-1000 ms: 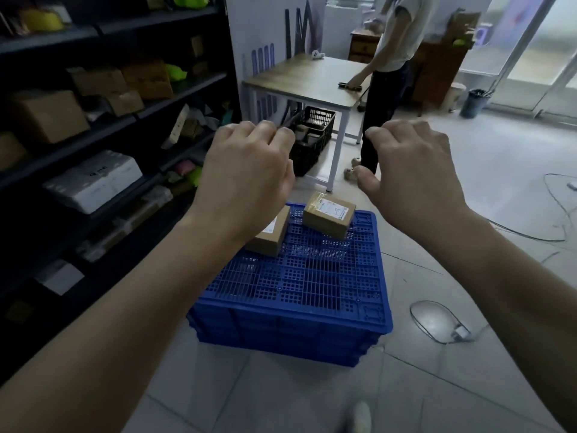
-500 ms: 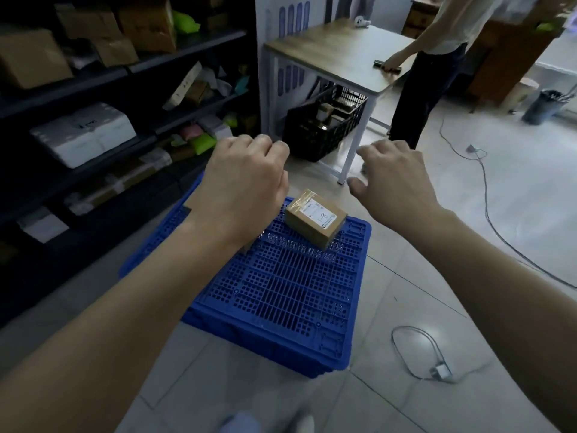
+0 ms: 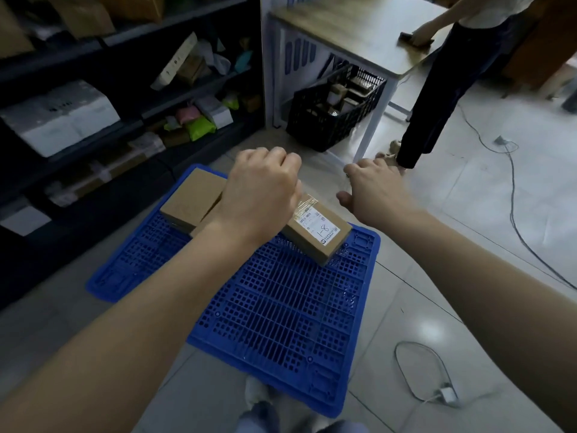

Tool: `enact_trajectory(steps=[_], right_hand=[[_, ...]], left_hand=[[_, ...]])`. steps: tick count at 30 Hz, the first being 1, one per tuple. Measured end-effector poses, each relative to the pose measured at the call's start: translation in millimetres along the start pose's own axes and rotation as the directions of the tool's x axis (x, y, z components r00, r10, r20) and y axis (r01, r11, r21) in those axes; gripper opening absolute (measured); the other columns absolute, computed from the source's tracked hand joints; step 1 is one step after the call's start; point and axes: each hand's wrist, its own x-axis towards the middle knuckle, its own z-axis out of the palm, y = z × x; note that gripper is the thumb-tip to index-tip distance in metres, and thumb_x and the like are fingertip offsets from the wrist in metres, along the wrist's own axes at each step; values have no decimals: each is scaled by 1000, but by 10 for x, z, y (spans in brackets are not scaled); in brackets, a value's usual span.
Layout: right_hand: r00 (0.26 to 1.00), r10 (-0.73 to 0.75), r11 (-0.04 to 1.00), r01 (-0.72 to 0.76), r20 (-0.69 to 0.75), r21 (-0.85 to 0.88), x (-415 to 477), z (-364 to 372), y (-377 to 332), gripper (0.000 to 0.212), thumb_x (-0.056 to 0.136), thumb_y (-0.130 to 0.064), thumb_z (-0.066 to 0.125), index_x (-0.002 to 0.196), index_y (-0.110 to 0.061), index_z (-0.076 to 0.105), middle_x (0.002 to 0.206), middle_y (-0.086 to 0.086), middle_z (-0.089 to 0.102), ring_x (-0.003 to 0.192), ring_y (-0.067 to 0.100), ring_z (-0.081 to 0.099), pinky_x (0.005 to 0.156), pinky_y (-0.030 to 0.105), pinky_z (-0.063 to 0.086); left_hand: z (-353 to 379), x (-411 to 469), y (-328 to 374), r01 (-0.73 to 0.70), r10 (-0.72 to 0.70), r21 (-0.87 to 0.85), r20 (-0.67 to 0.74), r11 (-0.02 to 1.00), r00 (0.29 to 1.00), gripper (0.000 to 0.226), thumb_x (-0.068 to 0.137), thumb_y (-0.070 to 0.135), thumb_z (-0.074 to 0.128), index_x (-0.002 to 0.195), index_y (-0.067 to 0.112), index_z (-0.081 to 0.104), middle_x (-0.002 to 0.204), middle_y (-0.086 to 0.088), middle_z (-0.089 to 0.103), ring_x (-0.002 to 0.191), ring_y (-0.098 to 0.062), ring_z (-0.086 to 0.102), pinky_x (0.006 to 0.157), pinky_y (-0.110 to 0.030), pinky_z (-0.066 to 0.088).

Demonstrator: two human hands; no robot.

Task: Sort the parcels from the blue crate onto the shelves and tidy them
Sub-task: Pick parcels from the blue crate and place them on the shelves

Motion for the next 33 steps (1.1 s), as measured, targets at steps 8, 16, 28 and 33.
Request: enact_trajectory(steps=[8, 16, 28, 33], right_hand=[[995, -60, 997, 57, 76, 42, 594, 801, 374, 46, 96, -42, 52, 130, -11, 51, 128, 13, 55, 120, 31, 47, 98, 41, 38], [956, -218, 976, 213, 195, 46, 1115, 1812, 705, 50, 96, -41, 53, 135, -10, 48, 133, 13, 53, 122, 30, 46, 103, 43, 39], [874, -272, 945, 164, 402, 282, 1703, 3093, 1083, 54, 98, -51, 41, 132, -9, 44, 126, 14, 54, 113, 30, 51, 93, 44, 45], [807, -215, 734, -239, 551, 636, 1697, 3399, 1097, 53, 100, -50, 39, 131, -8, 50, 113, 4, 58, 98, 19, 53, 83, 31, 39]], left_hand=[[899, 53, 62, 131, -129, -53, 43, 990, 991, 21, 83, 18, 58, 92, 1, 65, 80, -13, 65, 71, -31, 61, 68, -41, 49], [1984, -53, 363, 275, -280, 50, 204, 960, 938, 14, 83, 15, 64, 92, 3, 63, 78, -12, 63, 72, -31, 60, 71, -42, 47], [3388, -302, 539, 649, -584, 143, 607, 747, 539, 45, 98, 42, 39, 131, 12, 46, 126, -9, 53, 114, -28, 49, 97, -40, 33], [3693, -319, 595, 972, -582, -204, 779, 118, 234, 22, 99, 31, 45, 104, 11, 55, 98, 1, 51, 86, -15, 51, 73, -30, 39]])
